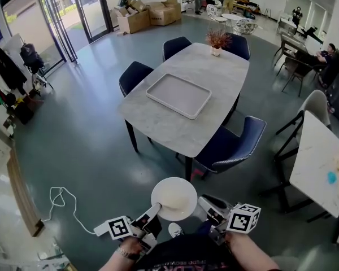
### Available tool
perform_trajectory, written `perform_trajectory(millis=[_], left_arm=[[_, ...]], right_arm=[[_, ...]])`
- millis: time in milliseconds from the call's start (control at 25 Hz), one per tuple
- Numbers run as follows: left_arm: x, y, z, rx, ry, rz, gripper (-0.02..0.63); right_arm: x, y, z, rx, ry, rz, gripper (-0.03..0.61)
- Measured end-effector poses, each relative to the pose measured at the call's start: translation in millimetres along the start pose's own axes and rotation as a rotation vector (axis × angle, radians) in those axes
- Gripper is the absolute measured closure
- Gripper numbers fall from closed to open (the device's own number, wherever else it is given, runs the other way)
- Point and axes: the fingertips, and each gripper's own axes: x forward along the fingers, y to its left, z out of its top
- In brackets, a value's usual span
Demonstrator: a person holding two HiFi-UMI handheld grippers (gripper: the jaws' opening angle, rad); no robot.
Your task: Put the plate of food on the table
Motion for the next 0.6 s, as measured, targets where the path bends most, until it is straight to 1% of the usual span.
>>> perform_trajectory(millis=[120, 280, 400, 480, 600], left_arm=[[-1, -2, -2, 0.011, 0.011, -0.003, 0.595], [-1, -4, -4, 0.028, 0.027, 0.005, 0.594], [-2, -2, -6, 0.039, 0.048, 0.006, 0.594], [-3, -1, -10, 0.047, 0.065, 0.008, 0.594], [-5, -2, -12, 0.049, 0.078, 0.016, 0.594]], right_arm=[[9, -2, -1, -0.008, 0.027, -0.002, 0.514], [19, -2, -5, 0.027, 0.057, 0.029, 0.512], [27, 0, -6, -0.001, 0.094, 0.023, 0.512], [31, 1, -13, 0.012, 0.118, 0.040, 0.514], [34, 3, -14, 0.034, 0.122, 0.045, 0.515]])
